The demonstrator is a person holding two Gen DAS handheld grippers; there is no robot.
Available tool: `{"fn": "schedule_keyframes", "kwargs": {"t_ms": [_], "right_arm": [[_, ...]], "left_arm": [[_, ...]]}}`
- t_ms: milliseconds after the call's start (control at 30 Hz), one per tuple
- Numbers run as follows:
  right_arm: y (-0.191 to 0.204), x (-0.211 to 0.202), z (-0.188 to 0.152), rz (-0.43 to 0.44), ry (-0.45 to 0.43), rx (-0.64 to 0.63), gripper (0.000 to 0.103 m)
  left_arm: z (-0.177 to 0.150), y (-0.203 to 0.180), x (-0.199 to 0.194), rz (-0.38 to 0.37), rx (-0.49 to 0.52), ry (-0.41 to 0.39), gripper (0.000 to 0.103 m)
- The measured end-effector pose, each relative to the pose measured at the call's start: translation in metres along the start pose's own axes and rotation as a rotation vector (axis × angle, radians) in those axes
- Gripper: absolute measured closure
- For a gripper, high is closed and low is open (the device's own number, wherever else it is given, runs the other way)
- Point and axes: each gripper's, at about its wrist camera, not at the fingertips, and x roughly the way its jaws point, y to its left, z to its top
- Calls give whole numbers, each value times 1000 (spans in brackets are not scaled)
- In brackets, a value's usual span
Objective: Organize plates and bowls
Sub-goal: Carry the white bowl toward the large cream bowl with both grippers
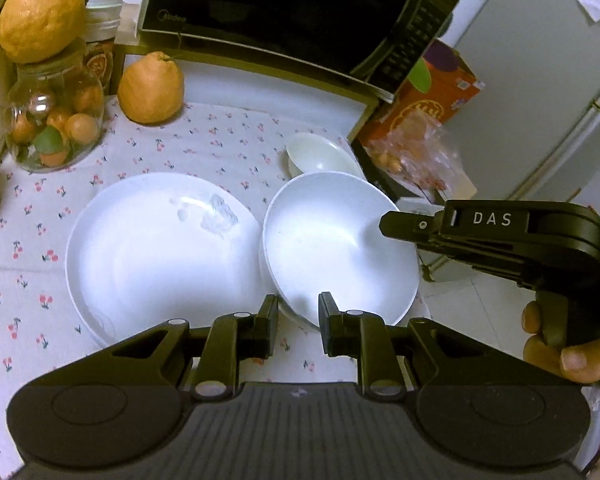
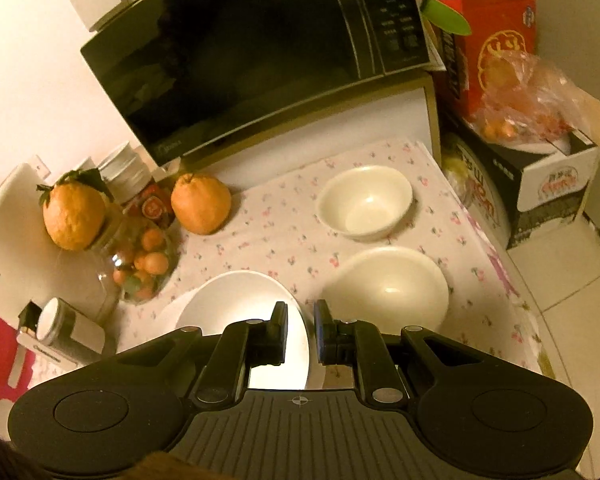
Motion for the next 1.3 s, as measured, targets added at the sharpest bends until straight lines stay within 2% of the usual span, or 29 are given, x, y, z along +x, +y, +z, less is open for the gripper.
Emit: {"fn": "schedule_keyframes", "kwargs": {"t_ms": [267,433,833,1300], "right_arm": [[-26,-6,-27,-2,21,68,89],[-45,-8,-29,-7,54,134,88],[-75,7,-35,-60,138,173,88],[-88,22,-36,-101,174,186,85]], "left_arm": [[-16,-5,-1,-42,21,28,84],[-23,-9,2,-91,3,49,84],[-36,-23,30,-90,39,136,84],[-44,-32,55,-62,62,209,83]]}}
